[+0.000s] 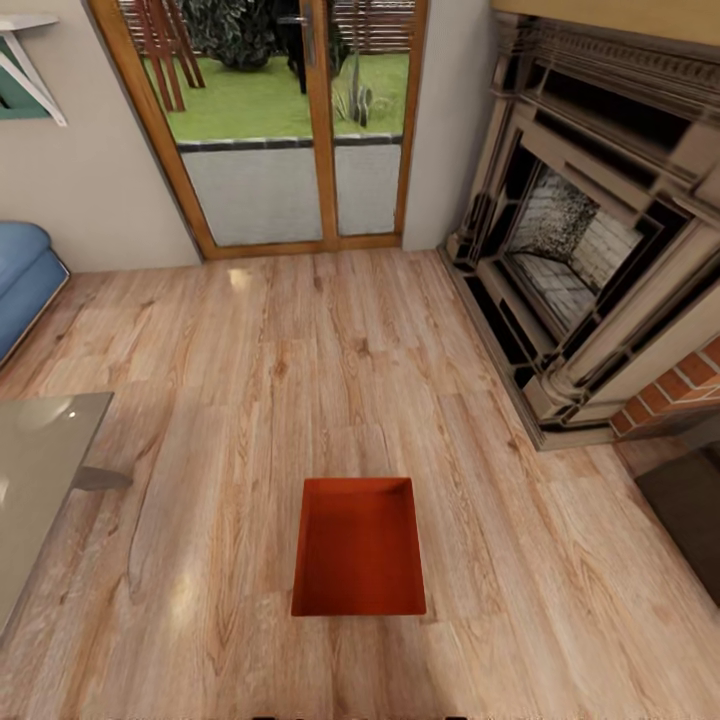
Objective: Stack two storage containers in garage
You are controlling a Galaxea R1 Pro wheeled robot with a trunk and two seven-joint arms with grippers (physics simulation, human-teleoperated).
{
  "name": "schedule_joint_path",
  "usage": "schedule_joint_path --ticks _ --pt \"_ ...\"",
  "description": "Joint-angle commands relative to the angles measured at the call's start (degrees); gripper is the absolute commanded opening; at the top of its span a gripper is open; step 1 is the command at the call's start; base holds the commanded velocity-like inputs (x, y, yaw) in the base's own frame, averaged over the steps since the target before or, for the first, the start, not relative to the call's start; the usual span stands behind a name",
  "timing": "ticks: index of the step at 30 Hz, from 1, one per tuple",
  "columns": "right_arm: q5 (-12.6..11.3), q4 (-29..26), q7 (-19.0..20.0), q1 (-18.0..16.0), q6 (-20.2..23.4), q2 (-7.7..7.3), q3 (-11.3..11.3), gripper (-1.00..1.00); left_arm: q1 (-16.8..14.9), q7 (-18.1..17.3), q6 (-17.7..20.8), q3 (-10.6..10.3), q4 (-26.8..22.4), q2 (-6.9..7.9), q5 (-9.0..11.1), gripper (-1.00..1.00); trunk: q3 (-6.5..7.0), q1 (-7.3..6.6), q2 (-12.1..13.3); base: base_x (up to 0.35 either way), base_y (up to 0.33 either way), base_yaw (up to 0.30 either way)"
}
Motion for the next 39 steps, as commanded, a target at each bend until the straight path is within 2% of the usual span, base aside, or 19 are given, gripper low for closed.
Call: schedule_joint_path --ticks 1,12,27,39 --pt "-0.37 0.13 -0.03 -0.03 -0.24 0.03 0.45 1.0 -0.03 -0.06 -0.19 -0.17 0.07 -0.02 0.48 1.0 -0.13 0.0 -0.03 0.0 0.0 0.0" --pt "-0.61 0.13 -0.03 -0.03 -0.24 -0.08 0.45 1.0 -0.03 -0.06 -0.19 -0.17 0.07 -0.03 0.48 1.0 -1.05 0.0 -0.03 0.0 0.0 0.0" --pt "-0.32 0.1 -0.03 -0.03 -0.23 0.21 0.54 1.0 -0.03 -0.06 -0.18 -0.17 0.07 -0.03 0.57 1.0 -1.11 0.0 -0.03 0.0 0.0 0.0" --pt "-0.19 0.1 -0.03 -0.03 -0.33 -0.18 0.54 1.0 -0.03 -0.06 -0.18 -0.17 0.07 -0.03 0.57 1.0 -1.11 0.0 -0.03 0.0 0.0 0.0"
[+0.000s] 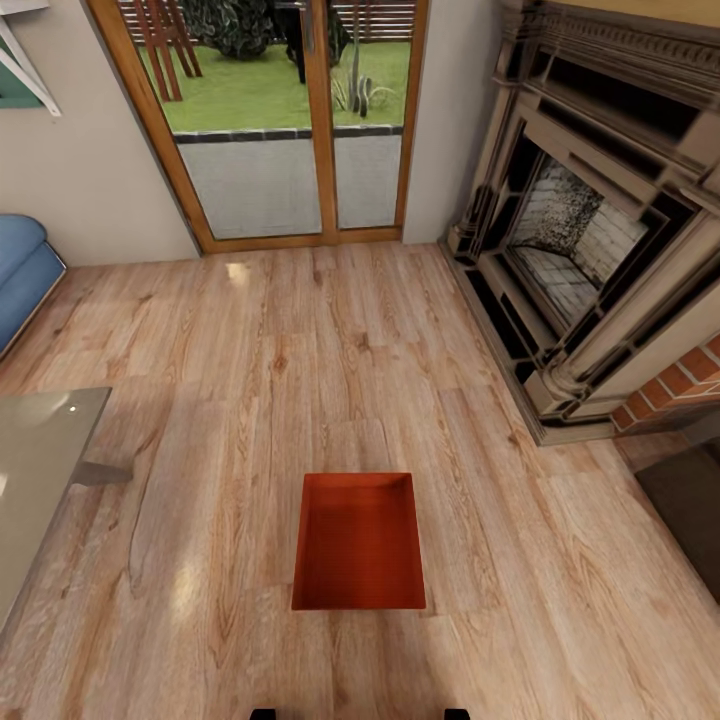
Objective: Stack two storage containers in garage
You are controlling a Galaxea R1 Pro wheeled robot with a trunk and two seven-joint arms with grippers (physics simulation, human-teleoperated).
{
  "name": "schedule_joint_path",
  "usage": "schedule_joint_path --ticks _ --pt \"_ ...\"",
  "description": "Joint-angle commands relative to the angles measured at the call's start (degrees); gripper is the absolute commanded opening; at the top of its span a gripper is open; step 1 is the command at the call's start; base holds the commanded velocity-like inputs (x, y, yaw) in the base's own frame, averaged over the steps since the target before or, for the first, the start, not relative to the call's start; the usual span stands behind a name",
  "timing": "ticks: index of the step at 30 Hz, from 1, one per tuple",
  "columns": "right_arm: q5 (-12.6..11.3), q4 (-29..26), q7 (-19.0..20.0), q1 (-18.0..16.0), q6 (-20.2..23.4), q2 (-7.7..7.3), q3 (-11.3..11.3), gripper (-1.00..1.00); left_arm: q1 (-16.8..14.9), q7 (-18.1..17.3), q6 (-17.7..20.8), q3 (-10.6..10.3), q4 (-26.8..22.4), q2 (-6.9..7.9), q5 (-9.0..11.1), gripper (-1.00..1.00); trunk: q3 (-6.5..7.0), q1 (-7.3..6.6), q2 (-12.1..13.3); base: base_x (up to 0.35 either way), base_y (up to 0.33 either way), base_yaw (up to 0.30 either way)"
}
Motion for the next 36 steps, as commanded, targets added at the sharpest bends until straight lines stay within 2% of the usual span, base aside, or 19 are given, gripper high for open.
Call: schedule_joint_path --ticks 1,16,19,20,21,22,25,28,32,36 --pt "-0.38 0.13 -0.03 -0.03 -0.24 0.01 0.47 1.0 -0.03 -0.06 -0.2 -0.17 0.07 -0.01 0.48 1.0 -0.03 0.01 -0.03 0.0 0.0 0.0" --pt "-0.19 -0.76 -0.44 -0.03 0.34 -0.01 0.98 1.0 -0.03 0.57 0.37 -0.17 -0.96 0.18 0.04 1.0 -0.03 0.01 -0.03 0.0 0.0 0.0" --pt "-0.2 -6.3 -0.42 0.17 1.6 -0.54 1.0 1.0 -0.1 0.57 2.3 -0.2 -8.37 0.82 0.08 1.0 -0.03 0.01 -0.03 0.0 0.0 0.0" --pt "-0.25 -8.94 -0.41 -0.47 3.11 -1.39 0.95 1.0 -0.11 0.75 6.34 -0.12 -14.94 1.49 0.11 1.0 -0.03 0.01 -0.03 0.0 0.0 0.0" --pt "-0.26 -10.05 -0.4 -1.34 4.01 -1.71 0.93 1.0 -0.11 0.85 8.62 -0.07 -18.36 1.81 0.12 1.0 -0.03 0.01 -0.03 0.0 0.0 0.0" --pt "-0.28 -11.95 -0.38 -5.14 6.64 -2.11 0.89 1.0 -0.22 0.95 13.03 -0.02 -27.48 2.67 0.12 1.0 -0.03 0.01 -0.03 0.0 0.0 0.0" --pt "-0.29 -12.81 -0.46 -9.2 9.1 -2.2 0.83 1.0 -0.5 0.98 15.58 0.03 -33.51 3.0 0.14 1.0 -0.03 0.01 -0.03 0.0 0.0 0.0" --pt "-0.29 -13.34 -0.76 -14.34 12.71 -2.1 0.69 1.0 -0.85 0.92 18.68 0.08 -36.21 3.11 0.27 1.0 -0.03 0.01 -0.03 0.0 0.0 0.0" --pt "-0.29 -13.51 -0.88 -18.38 13.72 -2.0 0.66 1.0 -1.71 0.89 19.46 0.08 -36.77 3.15 0.25 1.0 -0.03 0.01 -0.03 0.0 0.0 0.0" --pt "-0.35 -13.56 -1.03 -23.38 14.02 -1.73 0.58 1.0 -6.68 0.86 20.24 0.04 -36.98 2.93 0.31 1.0 -0.03 0.01 -0.03 0.0 0.0 0.0"
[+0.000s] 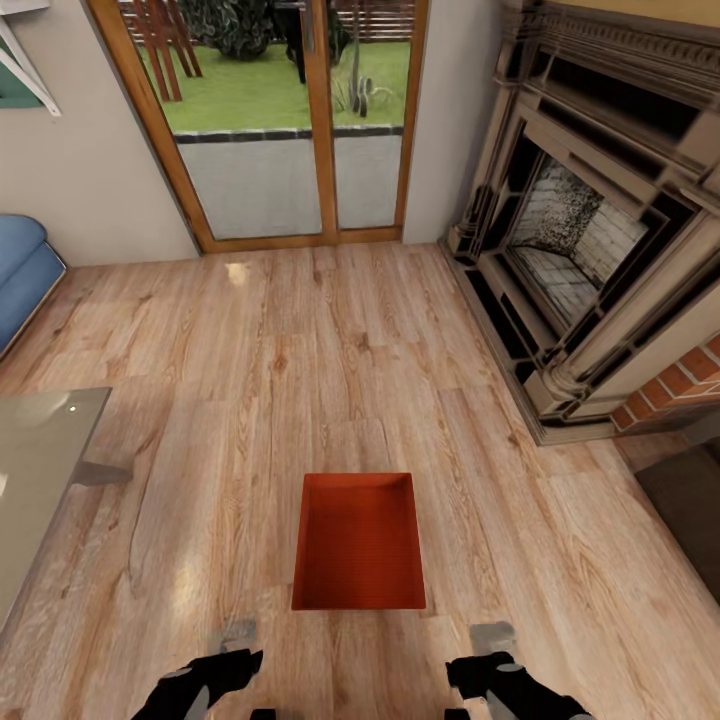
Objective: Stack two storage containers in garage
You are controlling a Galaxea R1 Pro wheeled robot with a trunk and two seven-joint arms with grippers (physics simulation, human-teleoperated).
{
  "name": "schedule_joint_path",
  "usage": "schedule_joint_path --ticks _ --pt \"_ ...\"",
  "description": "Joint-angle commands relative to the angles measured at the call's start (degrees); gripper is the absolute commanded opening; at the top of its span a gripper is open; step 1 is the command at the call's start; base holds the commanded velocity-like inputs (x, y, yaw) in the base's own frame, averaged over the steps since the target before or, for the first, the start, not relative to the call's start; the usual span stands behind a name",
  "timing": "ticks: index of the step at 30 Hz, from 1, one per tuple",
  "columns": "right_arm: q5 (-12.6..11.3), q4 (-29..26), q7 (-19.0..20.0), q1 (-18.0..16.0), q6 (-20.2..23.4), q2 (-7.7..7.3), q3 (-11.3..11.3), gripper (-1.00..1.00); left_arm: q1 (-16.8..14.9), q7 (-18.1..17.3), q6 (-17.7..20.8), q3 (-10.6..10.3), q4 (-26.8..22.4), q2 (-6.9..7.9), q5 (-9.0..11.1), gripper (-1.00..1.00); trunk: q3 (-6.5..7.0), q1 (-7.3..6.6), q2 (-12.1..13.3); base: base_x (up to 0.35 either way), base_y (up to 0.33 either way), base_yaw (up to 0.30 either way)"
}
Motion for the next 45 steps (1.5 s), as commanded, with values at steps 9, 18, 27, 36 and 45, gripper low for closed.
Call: schedule_joint_path --ticks 9,18,27,36,45 --pt "-0.7 -0.24 -2.24 -8.12 0.12 0.42 0.37 1.0 -10.07 -0.65 5.73 -0.19 -0.19 -0.84 0.22 1.0 -0.05 0.0 -0.04 0.0 0.0 0.0" --pt "-0.73 -5.0 -16.37 -12.56 -1.84 3.81 0.27 1.0 -17.36 -0.08 5.86 -0.55 -0.07 -5.78 -1.94 1.0 -0.05 0.0 -0.04 0.0 0.0 0.0" --pt "-0.91 -2.04 -17.89 -13.43 -4.82 8.87 0.19 1.0 -18.81 0.25 4.8 -0.61 6.08 -8.47 -8.94 1.0 -0.05 0.0 -0.04 0.0 0.0 0.0" --pt "-0.55 -1.72 -16.85 -13.7 -5.03 9.94 0.12 1.0 -18.9 -0.08 3.06 -0.06 4.75 -7.92 -9.0 1.0 -0.05 0.0 -0.04 0.0 0.0 0.0" --pt "-0.48 -3.33 -17.2 -14.35 -4.39 9.17 0.35 1.0 -18.89 1.54 2.8 -0.02 2.64 -6.46 -8.41 1.0 -0.05 0.0 -0.04 0.0 0.0 0.0"
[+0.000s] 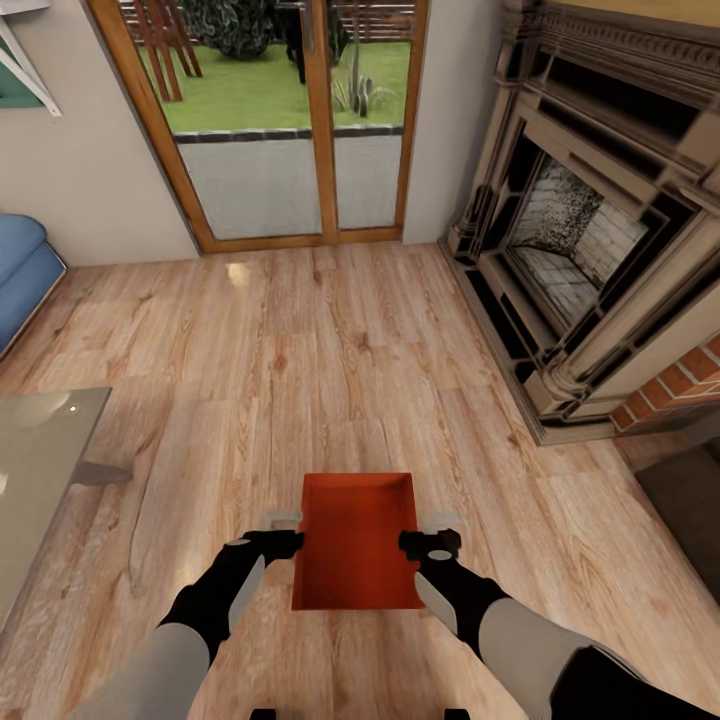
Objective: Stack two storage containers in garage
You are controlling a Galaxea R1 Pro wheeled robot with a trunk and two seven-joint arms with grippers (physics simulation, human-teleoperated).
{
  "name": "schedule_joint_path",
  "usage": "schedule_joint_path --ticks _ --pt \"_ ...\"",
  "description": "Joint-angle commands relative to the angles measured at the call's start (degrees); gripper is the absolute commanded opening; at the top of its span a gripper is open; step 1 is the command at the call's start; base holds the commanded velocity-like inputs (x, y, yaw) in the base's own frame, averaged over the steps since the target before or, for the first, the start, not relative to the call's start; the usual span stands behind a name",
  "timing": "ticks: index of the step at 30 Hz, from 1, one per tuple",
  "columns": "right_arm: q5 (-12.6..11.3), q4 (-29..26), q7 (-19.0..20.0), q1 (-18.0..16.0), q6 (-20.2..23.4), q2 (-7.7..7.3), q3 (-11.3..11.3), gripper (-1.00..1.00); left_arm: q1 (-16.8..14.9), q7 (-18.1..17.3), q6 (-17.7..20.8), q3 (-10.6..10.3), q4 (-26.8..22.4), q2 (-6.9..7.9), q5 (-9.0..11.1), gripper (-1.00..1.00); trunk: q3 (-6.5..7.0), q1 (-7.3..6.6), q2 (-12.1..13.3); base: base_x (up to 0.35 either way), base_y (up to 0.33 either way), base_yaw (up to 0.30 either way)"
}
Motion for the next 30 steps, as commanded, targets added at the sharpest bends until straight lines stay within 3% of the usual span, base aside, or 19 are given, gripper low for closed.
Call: schedule_joint_path --ticks 1,19,22,30 --pt "-0.52 -0.37 -0.37 -0.07 0.1 -0.1 0.49 1.0 -0.01 0.31 0.43 -0.19 -0.44 0.01 0.22 1.0 -0.04 0.01 -0.04 0.0 0.0 0.0" --pt "-0.48 -2.31 -0.48 -0.09 0.14 -0.26 0.78 1.0 -0.01 0.43 0.64 -0.43 -5.79 -0.14 -0.2 1.0 -0.04 0.01 -0.04 0.0 0.0 0.0" --pt "-0.48 -2.24 -0.48 -0.09 0.16 -0.26 0.8 1.0 -0.01 1.99 0.63 -0.43 -5.76 -0.21 -0.03 1.0 -0.04 0.01 -0.04 0.0 0.0 0.0" --pt "-0.48 -2.05 -0.48 -0.09 0.19 -0.26 0.77 1.0 -0.01 4.71 0.64 -0.43 -5.7 -0.27 0.33 1.0 -1.48 1.77 -3.25 0.0 0.0 0.0"
